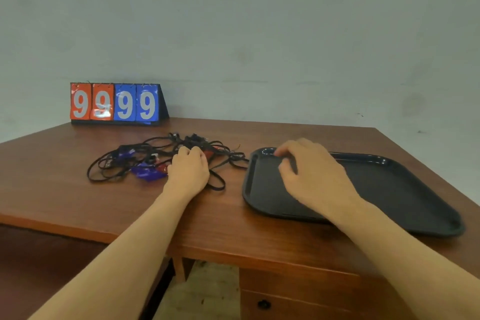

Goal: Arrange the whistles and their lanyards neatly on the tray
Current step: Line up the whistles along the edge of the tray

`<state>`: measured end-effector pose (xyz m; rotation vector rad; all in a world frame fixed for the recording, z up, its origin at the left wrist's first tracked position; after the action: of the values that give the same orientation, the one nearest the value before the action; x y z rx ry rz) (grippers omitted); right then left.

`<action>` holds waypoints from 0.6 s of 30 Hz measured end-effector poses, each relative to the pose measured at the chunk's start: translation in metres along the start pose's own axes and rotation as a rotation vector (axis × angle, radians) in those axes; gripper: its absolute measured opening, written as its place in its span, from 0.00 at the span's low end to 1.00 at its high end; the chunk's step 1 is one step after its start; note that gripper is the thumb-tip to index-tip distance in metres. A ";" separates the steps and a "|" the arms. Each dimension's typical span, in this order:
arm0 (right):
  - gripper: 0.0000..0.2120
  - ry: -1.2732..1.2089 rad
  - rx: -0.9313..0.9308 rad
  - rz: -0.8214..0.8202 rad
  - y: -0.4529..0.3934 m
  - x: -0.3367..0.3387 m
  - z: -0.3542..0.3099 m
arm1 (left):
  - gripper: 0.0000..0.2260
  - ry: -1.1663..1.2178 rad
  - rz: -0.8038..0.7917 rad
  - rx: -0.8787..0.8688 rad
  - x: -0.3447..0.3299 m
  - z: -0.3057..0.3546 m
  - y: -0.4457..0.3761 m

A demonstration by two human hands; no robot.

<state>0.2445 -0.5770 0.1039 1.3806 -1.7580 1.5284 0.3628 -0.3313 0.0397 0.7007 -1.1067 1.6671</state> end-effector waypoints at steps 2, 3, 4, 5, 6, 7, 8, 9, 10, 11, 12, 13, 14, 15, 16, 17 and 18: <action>0.14 -0.092 0.045 -0.119 -0.045 -0.030 -0.024 | 0.11 -0.008 -0.019 0.015 0.000 0.000 -0.001; 0.15 -0.105 0.058 -0.203 -0.066 -0.049 -0.035 | 0.11 -0.012 -0.025 0.019 0.000 0.001 0.000; 0.17 -0.093 0.063 -0.296 -0.085 -0.068 -0.044 | 0.12 -0.010 -0.024 0.020 0.001 0.002 0.001; 0.18 -0.077 0.058 -0.384 -0.100 -0.086 -0.051 | 0.12 0.001 -0.016 0.019 0.002 0.002 0.002; 0.20 -0.069 0.043 -0.442 -0.114 -0.100 -0.055 | 0.12 0.020 -0.003 0.017 0.002 0.003 0.002; 0.21 -0.078 0.025 -0.467 -0.125 -0.110 -0.058 | 0.13 0.039 0.009 0.013 0.004 0.002 0.003; 0.21 -0.104 0.007 -0.470 -0.135 -0.120 -0.058 | 0.14 0.054 0.016 0.010 0.004 0.002 0.004; 0.22 -0.115 0.001 -0.459 -0.141 -0.128 -0.057 | 0.17 0.059 0.014 0.006 0.004 0.003 0.004; 0.23 -0.104 0.009 -0.454 -0.145 -0.138 -0.057 | 0.20 0.052 0.005 -0.002 0.003 0.003 0.004; 0.25 -0.073 0.018 -0.461 -0.145 -0.148 -0.057 | 0.23 0.035 -0.011 -0.011 0.002 0.003 0.004; 0.27 -0.036 0.027 -0.478 -0.145 -0.160 -0.056 | 0.24 0.014 -0.030 -0.021 0.000 0.003 0.003; 0.29 -0.003 0.040 -0.499 -0.142 -0.168 -0.056 | 0.25 -0.002 -0.049 -0.027 -0.002 0.003 0.003; 0.31 0.013 0.057 -0.509 -0.140 -0.170 -0.056 | 0.24 -0.012 -0.061 -0.037 -0.003 0.004 0.003; 0.32 0.016 0.076 -0.510 -0.139 -0.170 -0.057 | 0.23 -0.021 -0.068 -0.043 -0.004 0.004 0.002; 0.32 0.007 0.098 -0.504 -0.138 -0.169 -0.058 | 0.23 -0.026 -0.072 -0.042 -0.005 0.003 0.001; 0.32 -0.004 0.122 -0.493 -0.136 -0.166 -0.060 | 0.22 -0.022 -0.074 -0.042 -0.004 0.003 0.001; 0.32 -0.014 0.152 -0.487 -0.134 -0.165 -0.062 | 0.21 -0.008 -0.072 -0.044 -0.004 0.003 0.001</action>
<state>0.4116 -0.4409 0.0518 1.7380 -1.2050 1.3959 0.3635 -0.3362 0.0373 0.7120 -1.1082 1.5761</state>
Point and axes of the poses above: each hand's wrist, its own y-axis away from the middle knuckle, its own x-axis out of the back of the hand, z = x × y, the point moved 8 cm from there along -y, towards the middle knuckle, and after that the axes turned 1 degree about -y, right-handed, at the moved point
